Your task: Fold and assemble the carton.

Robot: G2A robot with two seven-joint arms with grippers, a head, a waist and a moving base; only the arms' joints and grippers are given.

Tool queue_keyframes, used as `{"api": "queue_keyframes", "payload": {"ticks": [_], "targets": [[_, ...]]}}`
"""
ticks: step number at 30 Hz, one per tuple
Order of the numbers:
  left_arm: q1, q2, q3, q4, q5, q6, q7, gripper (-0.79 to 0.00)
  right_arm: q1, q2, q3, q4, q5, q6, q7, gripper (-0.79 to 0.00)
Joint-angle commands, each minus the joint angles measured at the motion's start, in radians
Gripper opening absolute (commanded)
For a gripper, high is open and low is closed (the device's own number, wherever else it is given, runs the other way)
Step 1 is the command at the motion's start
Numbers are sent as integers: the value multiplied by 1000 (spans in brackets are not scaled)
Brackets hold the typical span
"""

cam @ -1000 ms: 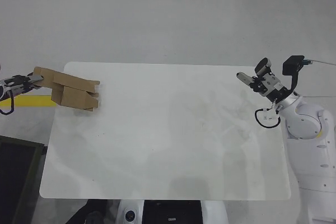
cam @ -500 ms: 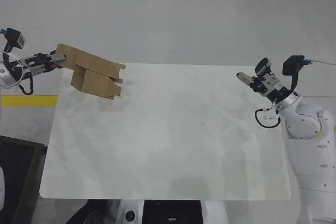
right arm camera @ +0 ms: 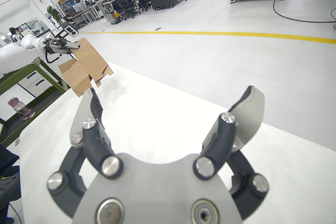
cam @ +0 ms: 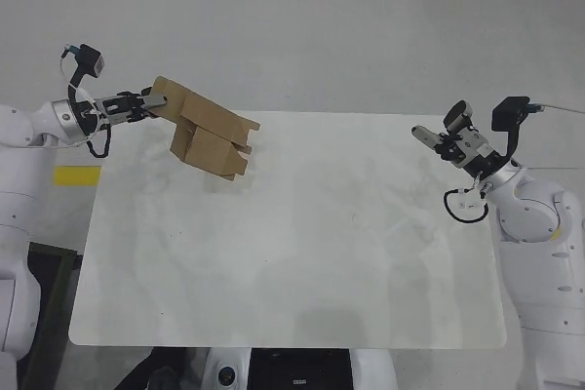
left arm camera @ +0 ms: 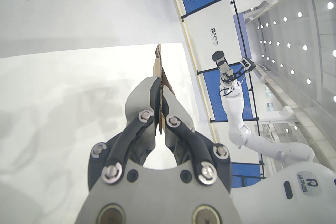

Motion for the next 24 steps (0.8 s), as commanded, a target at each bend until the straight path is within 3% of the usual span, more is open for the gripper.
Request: {"api": "queue_keyframes", "payload": {"ticks": [1,11,24], "targets": [[6,-10,22,-22,-3,-3,4,-785,0,0,0,0,0,0,0,0],[63,-22,103,-195,77,-91,92,-785,-9,-2,-26,-7,41,9,16,0],[103,17,142,-377,27,-63,64,-785,209,-26,-274,217,412,-34,346,0]]}}
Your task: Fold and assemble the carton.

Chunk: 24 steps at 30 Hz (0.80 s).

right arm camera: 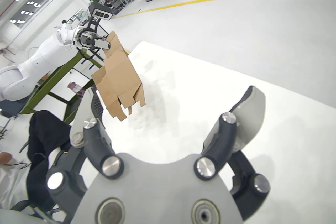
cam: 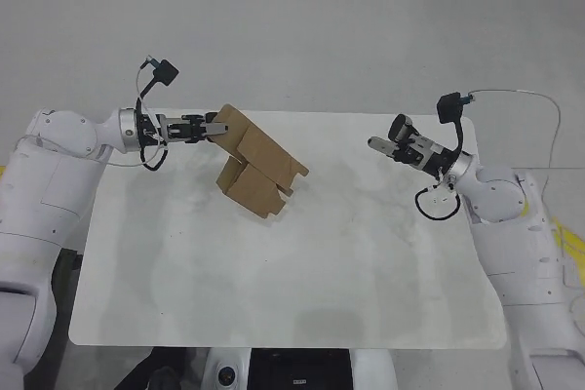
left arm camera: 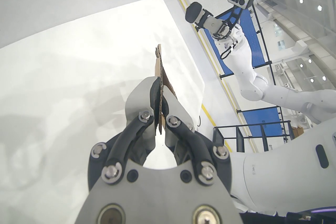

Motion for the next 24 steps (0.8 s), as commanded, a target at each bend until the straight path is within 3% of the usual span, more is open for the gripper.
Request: {"api": "queue_keyframes", "payload": {"ticks": [1,11,24], "targets": [[7,11,5,-28,-10,4,-4,-785,47,-7,-48,47,52,-28,47,0],[44,71,32,-203,-87,57,-57,-785,212,-62,-313,216,337,-147,270,0],[65,138,81,-311,-128,50,-51,-785,339,-98,-617,288,439,-211,206,0]]}}
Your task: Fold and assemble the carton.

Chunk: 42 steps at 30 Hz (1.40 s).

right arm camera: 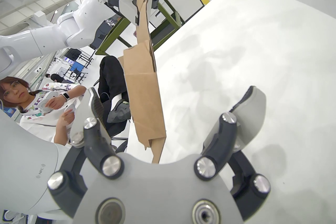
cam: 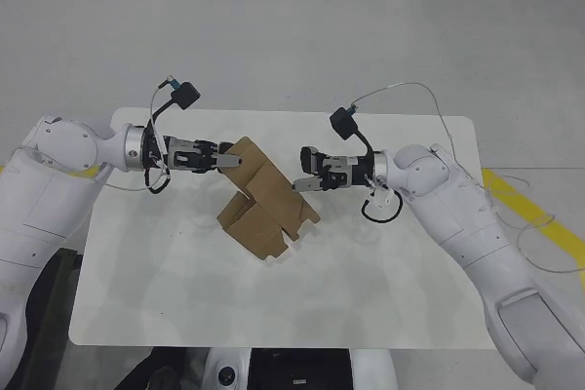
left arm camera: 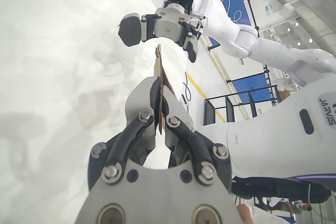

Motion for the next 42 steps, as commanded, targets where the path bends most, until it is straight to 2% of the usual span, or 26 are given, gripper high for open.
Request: {"api": "queue_keyframes", "payload": {"ticks": [1,10,11,12,15,19,30,31,32,33,42], "targets": [[-3,7,12,-9,-1,-6,6,-785,18,-4,-49,1,7,-16,-16,0],[-28,29,61,-16,-15,-27,27,-785,93,-16,-241,20,27,-79,-79,0],[-31,31,66,-17,-18,-28,28,-785,100,-17,-255,23,35,-79,-79,-123],[-33,33,71,-18,-20,-29,29,-785,107,-18,-266,27,43,-79,-79,-394],[-40,39,85,-21,-30,-31,31,-785,123,-20,-291,38,63,-79,-79,-628],[-47,48,102,-26,-55,-26,26,-785,140,-19,-312,50,80,-79,-79,-785],[-70,68,136,-35,-84,-29,29,-785,159,-7,-374,15,148,-79,-79,-785],[-73,70,137,-36,-87,-36,36,-536,161,-5,-379,12,160,-79,-79,-785],[-77,72,137,-38,-88,-44,44,-240,162,-3,-383,6,172,-79,-79,-785],[-80,75,137,-39,-91,-50,50,0,164,-1,-385,2,185,-79,-79,-785],[-98,109,118,-10,-135,-114,114,0,148,22,-332,6,354,-79,-79,-785]]}}
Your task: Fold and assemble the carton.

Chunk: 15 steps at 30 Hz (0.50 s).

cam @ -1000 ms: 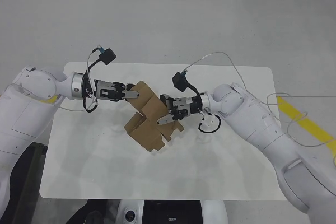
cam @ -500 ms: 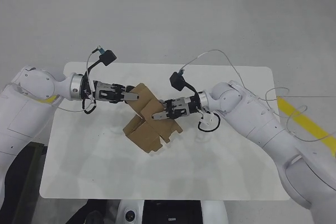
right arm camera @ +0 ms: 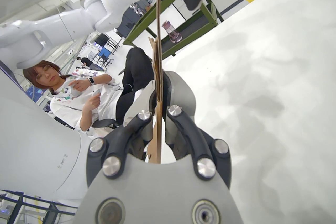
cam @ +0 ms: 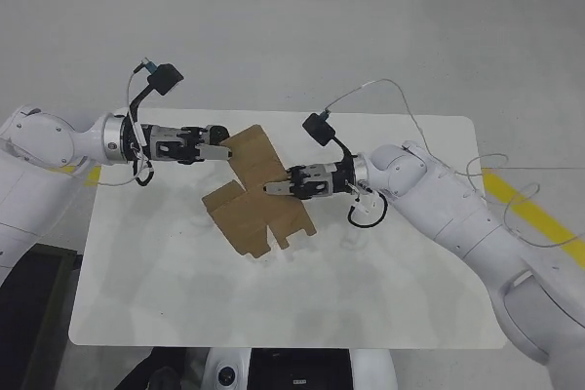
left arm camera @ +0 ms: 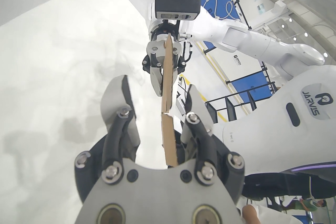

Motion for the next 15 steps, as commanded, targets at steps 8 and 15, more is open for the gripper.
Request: {"api": "queue_keyframes", "payload": {"ticks": [8,15], "targets": [[42,41,-20,-1,26,-94,94,0,-54,8,110,44,170,0,0,-785],[75,61,-10,-44,3,-81,82,0,-92,-10,184,74,181,0,-60,-785]]}}
